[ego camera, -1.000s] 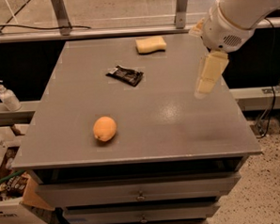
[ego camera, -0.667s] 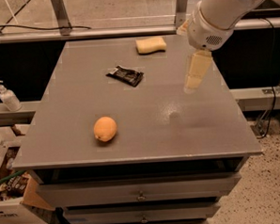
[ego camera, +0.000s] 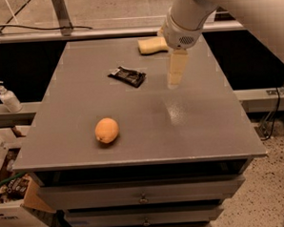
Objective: Pick rxbar chocolate
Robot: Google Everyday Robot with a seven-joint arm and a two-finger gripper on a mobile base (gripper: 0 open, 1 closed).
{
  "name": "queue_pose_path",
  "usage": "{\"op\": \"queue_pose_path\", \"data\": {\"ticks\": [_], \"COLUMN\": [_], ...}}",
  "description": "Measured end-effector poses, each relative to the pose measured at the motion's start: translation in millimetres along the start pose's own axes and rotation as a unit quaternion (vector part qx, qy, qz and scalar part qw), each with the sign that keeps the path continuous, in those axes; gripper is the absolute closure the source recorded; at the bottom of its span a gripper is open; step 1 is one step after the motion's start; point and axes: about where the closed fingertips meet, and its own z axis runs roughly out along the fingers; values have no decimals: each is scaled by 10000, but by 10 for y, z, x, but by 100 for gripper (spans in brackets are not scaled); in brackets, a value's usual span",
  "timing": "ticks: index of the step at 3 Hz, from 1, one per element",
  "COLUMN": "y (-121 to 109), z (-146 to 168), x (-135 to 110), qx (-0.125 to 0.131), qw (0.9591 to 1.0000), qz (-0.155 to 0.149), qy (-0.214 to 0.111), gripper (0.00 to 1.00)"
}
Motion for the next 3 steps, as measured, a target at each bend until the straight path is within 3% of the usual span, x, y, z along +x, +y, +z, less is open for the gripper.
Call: {"op": "queue_pose_path", "data": {"ticks": [3], "y": [-236], "z": [626], "x": [-366], "qx": [-621], "qw": [9978], "qz": [-179], "qy": [169], "gripper": [0]}}
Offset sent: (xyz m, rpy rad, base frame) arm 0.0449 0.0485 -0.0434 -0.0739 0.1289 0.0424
